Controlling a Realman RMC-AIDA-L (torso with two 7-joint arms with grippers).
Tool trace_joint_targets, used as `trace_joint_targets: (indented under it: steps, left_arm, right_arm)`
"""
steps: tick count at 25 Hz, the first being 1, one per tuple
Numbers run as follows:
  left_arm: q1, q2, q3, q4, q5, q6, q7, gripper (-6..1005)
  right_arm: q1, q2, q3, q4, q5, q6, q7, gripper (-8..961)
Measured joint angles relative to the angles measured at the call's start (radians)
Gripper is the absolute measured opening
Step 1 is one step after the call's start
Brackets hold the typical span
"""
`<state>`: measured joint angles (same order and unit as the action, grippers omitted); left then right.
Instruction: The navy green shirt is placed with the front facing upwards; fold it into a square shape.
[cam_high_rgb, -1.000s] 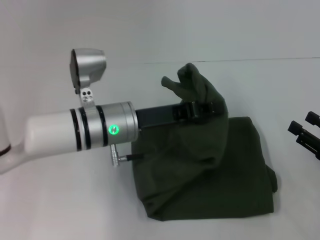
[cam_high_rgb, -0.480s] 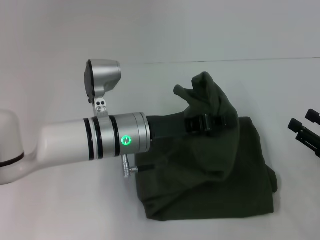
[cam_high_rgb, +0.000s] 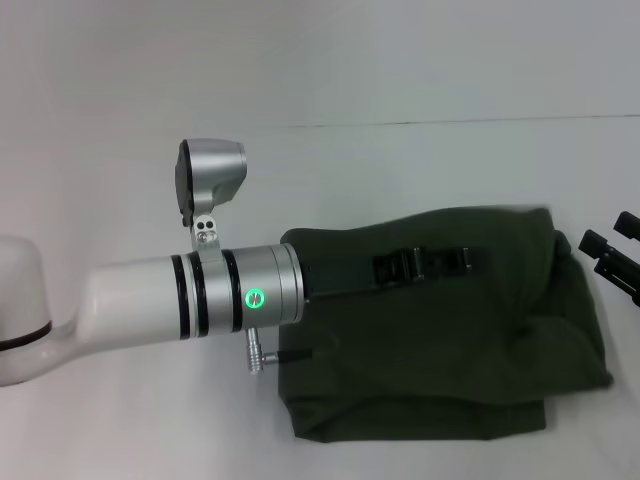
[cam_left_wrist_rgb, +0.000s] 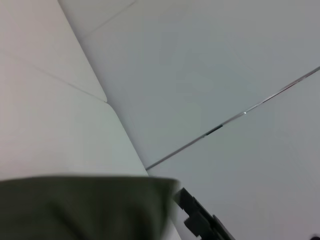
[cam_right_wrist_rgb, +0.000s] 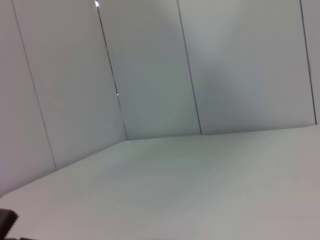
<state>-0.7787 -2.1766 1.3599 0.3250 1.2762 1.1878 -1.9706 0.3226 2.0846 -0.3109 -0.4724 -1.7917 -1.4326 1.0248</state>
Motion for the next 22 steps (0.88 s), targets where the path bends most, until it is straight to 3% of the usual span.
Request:
trace_joint_targets:
  steps: [8, 11, 16, 22]
  left_arm:
    - [0.025, 0.002, -0.010, 0.022, -0.001, 0.050, 0.015, 379]
    - [0.044, 0.011, -0.012, 0.068, 0.012, 0.063, 0.041, 619]
    - [0.082, 0.017, -0.096, 0.129, 0.067, 0.093, 0.089, 846]
    - [0.103, 0.017, -0.174, 0.141, 0.089, 0.098, 0.091, 917]
  right_arm:
    - [-0.002, -0.011, -0.005, -0.020, -0.006, -0.024, 0.007, 660]
    - [-0.006, -0.012, -0.011, -0.066, -0.045, -0.090, 0.010, 661]
    - [0.000, 0.000, -0.011, -0.159, -0.181, -0.262, 0.011, 662]
    - [0.040, 0.012, -0.057, -0.146, -0.292, -0.240, 0.035, 663]
